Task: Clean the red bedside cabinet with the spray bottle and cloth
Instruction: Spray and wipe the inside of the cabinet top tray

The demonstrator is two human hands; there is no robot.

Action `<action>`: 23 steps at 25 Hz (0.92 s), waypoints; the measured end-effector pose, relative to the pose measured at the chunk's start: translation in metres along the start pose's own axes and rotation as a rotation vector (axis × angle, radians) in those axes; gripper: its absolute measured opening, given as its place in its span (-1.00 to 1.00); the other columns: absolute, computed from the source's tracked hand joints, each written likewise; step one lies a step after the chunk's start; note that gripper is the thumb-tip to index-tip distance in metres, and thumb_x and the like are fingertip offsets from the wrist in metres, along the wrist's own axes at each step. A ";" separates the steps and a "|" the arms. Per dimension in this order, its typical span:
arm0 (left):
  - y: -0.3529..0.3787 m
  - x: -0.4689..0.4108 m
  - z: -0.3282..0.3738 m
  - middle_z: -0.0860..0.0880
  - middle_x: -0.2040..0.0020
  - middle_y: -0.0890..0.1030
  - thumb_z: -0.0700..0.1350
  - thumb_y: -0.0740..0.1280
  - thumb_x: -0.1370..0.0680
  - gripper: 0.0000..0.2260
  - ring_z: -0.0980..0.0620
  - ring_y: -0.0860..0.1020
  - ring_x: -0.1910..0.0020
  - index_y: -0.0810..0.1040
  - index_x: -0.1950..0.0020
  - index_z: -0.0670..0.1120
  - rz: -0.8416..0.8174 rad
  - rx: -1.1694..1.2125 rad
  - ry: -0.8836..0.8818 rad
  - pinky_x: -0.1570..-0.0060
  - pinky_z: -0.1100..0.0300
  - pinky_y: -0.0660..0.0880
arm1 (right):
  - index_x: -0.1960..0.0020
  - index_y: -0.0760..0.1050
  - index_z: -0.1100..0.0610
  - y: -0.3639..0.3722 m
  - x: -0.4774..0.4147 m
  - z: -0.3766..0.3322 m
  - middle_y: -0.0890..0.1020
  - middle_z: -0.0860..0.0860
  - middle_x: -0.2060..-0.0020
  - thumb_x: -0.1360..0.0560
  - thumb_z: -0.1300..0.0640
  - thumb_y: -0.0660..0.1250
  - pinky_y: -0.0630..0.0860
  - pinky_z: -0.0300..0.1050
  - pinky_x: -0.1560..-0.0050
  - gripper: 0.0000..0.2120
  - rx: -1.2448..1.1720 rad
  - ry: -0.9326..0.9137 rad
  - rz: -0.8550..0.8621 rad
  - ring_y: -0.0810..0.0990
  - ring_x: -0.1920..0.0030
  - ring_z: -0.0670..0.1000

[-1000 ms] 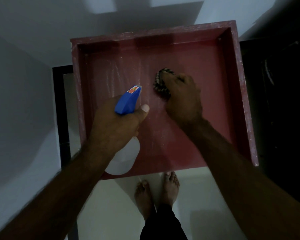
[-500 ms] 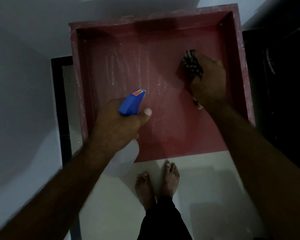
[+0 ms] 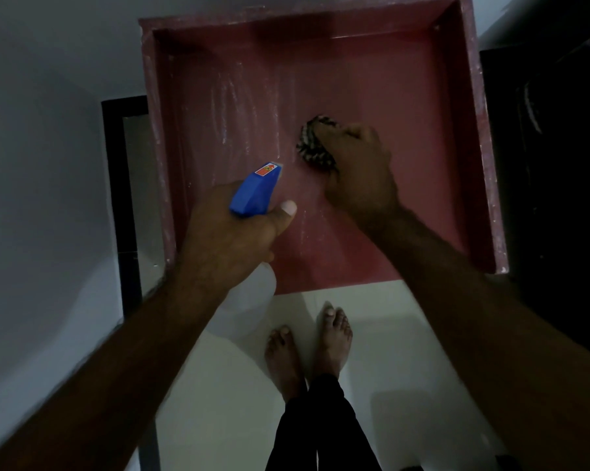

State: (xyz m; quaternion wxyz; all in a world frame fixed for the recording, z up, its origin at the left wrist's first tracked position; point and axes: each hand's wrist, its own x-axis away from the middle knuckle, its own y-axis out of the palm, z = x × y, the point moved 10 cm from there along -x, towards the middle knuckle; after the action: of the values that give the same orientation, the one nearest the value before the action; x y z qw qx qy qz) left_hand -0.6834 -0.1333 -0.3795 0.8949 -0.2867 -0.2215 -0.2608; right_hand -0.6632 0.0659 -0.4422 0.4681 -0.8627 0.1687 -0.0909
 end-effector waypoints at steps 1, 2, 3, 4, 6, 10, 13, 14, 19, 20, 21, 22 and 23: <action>-0.001 0.002 -0.001 -0.41 0.20 0.49 -0.03 0.47 -0.53 -0.61 -0.29 0.61 0.30 0.48 0.03 -0.36 0.006 0.003 -0.001 0.48 0.42 0.44 | -0.46 0.52 0.04 0.001 0.000 0.003 0.62 0.14 -0.24 -0.33 0.33 0.29 0.50 0.08 -0.29 -0.30 0.012 0.002 0.012 0.52 -0.29 0.21; -0.003 0.003 -0.002 -0.40 0.21 0.50 -0.02 0.47 -0.52 -0.60 -0.22 0.60 0.33 0.48 0.01 -0.36 0.012 0.003 -0.001 0.49 0.42 0.44 | -0.47 0.51 0.03 -0.002 -0.001 0.012 0.63 0.11 -0.24 -0.35 0.35 0.28 0.49 0.03 -0.29 -0.30 0.020 0.036 0.039 0.52 -0.27 0.18; -0.005 0.004 -0.002 -0.41 0.19 0.50 -0.02 0.47 -0.52 -0.60 -0.18 0.58 0.33 0.49 0.00 -0.37 0.016 0.003 0.004 0.49 0.42 0.44 | -0.49 0.50 0.01 -0.005 -0.002 0.022 0.64 0.07 -0.24 -0.37 0.34 0.26 0.49 -0.01 -0.29 -0.30 0.017 0.093 0.077 0.51 -0.25 0.14; -0.007 0.005 -0.003 -0.43 0.17 0.51 -0.03 0.46 -0.53 -0.60 -0.18 0.57 0.32 0.48 0.00 -0.37 0.020 0.004 0.013 0.49 0.43 0.44 | -0.50 0.49 -0.01 -0.007 -0.002 0.029 0.65 0.04 -0.24 -0.37 0.32 0.24 0.49 0.00 -0.28 -0.29 0.003 0.150 0.114 0.51 -0.24 0.13; -0.011 0.006 -0.004 -0.44 0.13 0.51 -0.03 0.46 -0.52 -0.60 -0.21 0.57 0.30 0.47 -0.01 -0.38 0.030 0.017 0.020 0.48 0.44 0.44 | -0.48 0.50 -0.02 -0.004 -0.002 0.024 0.66 0.03 -0.22 -0.35 0.28 0.19 0.50 0.07 -0.27 -0.30 -0.008 0.189 0.137 0.50 -0.24 0.14; -0.018 0.008 -0.007 -0.44 0.12 0.51 -0.04 0.47 -0.52 -0.60 -0.13 0.56 0.30 0.47 -0.01 -0.38 0.057 0.061 0.000 0.47 0.42 0.45 | -0.41 0.55 0.03 0.010 0.002 -0.015 0.64 0.12 -0.18 -0.32 0.34 0.27 0.56 0.12 -0.20 -0.32 0.024 -0.028 0.051 0.54 -0.23 0.21; -0.018 0.010 -0.009 -0.42 0.12 0.52 -0.01 0.47 -0.52 -0.61 -0.10 0.59 0.33 0.48 0.01 -0.35 0.060 0.033 -0.004 0.47 0.42 0.45 | -0.46 0.52 0.01 0.002 0.003 0.008 0.64 0.09 -0.20 -0.40 0.33 0.34 0.47 -0.05 -0.22 -0.35 0.066 -0.005 0.051 0.51 -0.23 0.16; -0.018 0.010 -0.011 -0.41 0.11 0.53 -0.01 0.47 -0.52 -0.63 -0.09 0.60 0.33 0.50 0.02 -0.32 0.062 0.024 -0.009 0.47 0.43 0.45 | -0.47 0.52 -0.01 -0.003 0.003 0.020 0.65 0.05 -0.21 -0.44 0.31 0.36 0.43 -0.12 -0.23 -0.39 0.064 0.051 0.091 0.51 -0.23 0.13; -0.018 0.013 -0.018 -0.41 0.13 0.54 0.00 0.48 -0.51 -0.64 -0.06 0.61 0.38 0.51 0.03 -0.29 0.078 0.039 -0.033 0.46 0.38 0.48 | -0.44 0.51 0.02 0.009 0.014 -0.006 0.64 0.08 -0.22 -0.37 0.33 0.35 0.55 0.21 -0.19 -0.35 0.058 0.047 0.063 0.51 -0.26 0.21; -0.018 0.014 -0.020 -0.41 0.14 0.54 0.01 0.49 -0.50 -0.63 -0.03 0.62 0.40 0.51 0.03 -0.29 0.080 0.044 -0.042 0.46 0.35 0.49 | -0.43 0.52 0.04 0.012 0.018 -0.017 0.65 0.10 -0.21 -0.32 0.36 0.36 0.55 0.21 -0.17 -0.32 0.067 -0.015 0.033 0.52 -0.26 0.25; -0.017 0.015 -0.021 -0.39 0.17 0.53 0.01 0.49 -0.50 -0.62 -0.01 0.61 0.42 0.50 0.03 -0.30 0.080 0.048 -0.050 0.46 0.34 0.50 | -0.42 0.53 0.07 0.013 0.021 -0.024 0.66 0.10 -0.19 -0.30 0.38 0.37 0.56 0.22 -0.15 -0.30 0.083 -0.075 0.008 0.53 -0.25 0.27; -0.017 0.016 -0.022 -0.36 0.21 0.52 0.01 0.49 -0.50 -0.62 0.02 0.61 0.44 0.50 0.03 -0.30 0.079 0.043 -0.057 0.46 0.35 0.49 | -0.43 0.53 0.08 0.012 0.024 -0.026 0.67 0.10 -0.19 -0.29 0.40 0.38 0.55 0.22 -0.15 -0.29 0.108 -0.108 -0.008 0.53 -0.25 0.27; -0.016 0.018 -0.022 -0.30 0.24 0.52 0.02 0.48 -0.50 -0.62 0.06 0.60 0.45 0.49 0.03 -0.30 0.077 0.031 -0.061 0.47 0.37 0.47 | -0.43 0.52 0.07 0.011 0.026 -0.020 0.67 0.10 -0.20 -0.30 0.40 0.37 0.55 0.22 -0.16 -0.29 0.127 -0.102 -0.009 0.53 -0.25 0.27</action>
State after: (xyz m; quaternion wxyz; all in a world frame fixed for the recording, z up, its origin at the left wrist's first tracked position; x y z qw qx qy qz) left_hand -0.6741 -0.1646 -0.3795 0.9015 -0.2887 -0.2415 -0.2138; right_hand -0.6479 0.0352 -0.4409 0.5295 -0.8355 0.1345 -0.0595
